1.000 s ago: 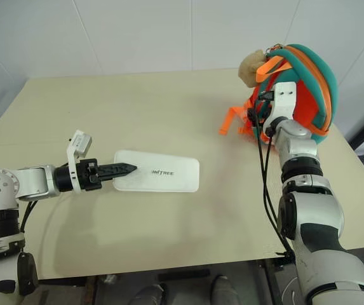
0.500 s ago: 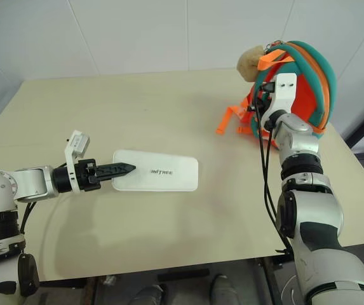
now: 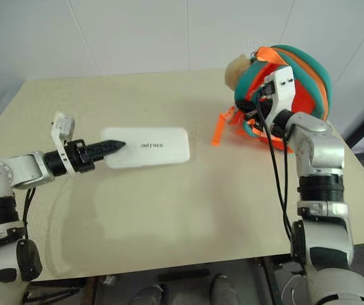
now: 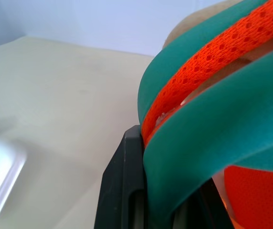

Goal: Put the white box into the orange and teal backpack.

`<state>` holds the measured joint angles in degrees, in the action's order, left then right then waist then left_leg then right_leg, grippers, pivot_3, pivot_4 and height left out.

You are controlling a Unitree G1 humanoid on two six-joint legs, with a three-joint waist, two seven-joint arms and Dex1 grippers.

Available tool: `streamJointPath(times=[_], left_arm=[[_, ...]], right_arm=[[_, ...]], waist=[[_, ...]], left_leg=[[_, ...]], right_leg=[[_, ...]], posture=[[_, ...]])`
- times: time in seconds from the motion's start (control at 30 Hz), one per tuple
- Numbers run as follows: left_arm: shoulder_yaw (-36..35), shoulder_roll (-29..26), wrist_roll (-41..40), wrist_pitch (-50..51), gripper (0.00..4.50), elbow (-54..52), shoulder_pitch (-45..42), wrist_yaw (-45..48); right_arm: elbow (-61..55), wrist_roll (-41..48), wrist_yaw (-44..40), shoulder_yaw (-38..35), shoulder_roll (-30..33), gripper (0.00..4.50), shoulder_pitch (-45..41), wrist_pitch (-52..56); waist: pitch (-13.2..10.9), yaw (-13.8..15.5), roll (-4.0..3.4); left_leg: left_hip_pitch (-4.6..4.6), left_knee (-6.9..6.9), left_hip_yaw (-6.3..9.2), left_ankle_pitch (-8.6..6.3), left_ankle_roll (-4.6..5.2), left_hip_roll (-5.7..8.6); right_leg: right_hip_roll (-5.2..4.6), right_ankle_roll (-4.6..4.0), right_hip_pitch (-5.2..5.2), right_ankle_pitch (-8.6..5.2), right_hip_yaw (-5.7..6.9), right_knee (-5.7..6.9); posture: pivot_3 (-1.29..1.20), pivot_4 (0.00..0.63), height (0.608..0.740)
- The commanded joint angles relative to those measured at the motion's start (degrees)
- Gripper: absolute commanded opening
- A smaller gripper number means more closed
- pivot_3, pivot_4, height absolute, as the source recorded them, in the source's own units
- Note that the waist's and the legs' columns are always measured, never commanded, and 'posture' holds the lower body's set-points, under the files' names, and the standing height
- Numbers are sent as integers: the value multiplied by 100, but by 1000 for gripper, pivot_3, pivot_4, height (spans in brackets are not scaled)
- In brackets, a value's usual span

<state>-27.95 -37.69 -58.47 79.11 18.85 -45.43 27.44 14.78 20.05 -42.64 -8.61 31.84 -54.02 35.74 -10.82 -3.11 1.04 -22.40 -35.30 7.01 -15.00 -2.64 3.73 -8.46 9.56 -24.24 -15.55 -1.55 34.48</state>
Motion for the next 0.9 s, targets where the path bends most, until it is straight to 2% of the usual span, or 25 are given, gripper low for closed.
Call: streamJointPath(times=[0.03, 0.2, 0.43, 0.67, 0.9], left_arm=[[-473, 1, -92, -294, 1297, 250, -319, -98], [-917, 16, -59, -660, 1297, 867, -672, -400], [-1077, -177, 197, -1160, 1276, 1786, -1078, -544], [-980, -225, 366, -1268, 1273, 2030, -1237, -385], [-860, -264, 567, -1292, 1272, 2048, -1233, -149]], right_arm=[[-936, 473, -279, -54, 173, 2, -32, 386], [-1667, 762, -674, 88, 442, 2, 59, 751], [-2536, 1425, -1320, 213, 768, 2, -55, 1176], [-2845, 1898, -1638, 257, 856, 1, -159, 1330], [-3247, 2618, -2559, 261, 1217, 1, 53, 1446]], waist=[[0, -1, 0], [-2, 2, 4], [-7, 27, 12], [-20, 31, 35], [-20, 75, 35]], left_leg=[[-2, -1, -8, 0, 0, 0], [-9, -25, -22, 0, 1, 0], [-12, -43, -24, -2, 2, 1], [-30, -64, -23, -7, 7, 2], [-59, -74, -22, -10, 10, 2]], right_leg=[[0, 0, -9, 0, -9, 8], [1, 0, -26, 0, -26, 37], [1, 0, -28, 0, -29, 53], [1, 2, -34, 1, -28, 55], [1, 4, -61, 2, -27, 56]], posture=[[0, 150, 740], [0, 150, 740], [0, 150, 740], [0, 150, 740], [0, 150, 740]])
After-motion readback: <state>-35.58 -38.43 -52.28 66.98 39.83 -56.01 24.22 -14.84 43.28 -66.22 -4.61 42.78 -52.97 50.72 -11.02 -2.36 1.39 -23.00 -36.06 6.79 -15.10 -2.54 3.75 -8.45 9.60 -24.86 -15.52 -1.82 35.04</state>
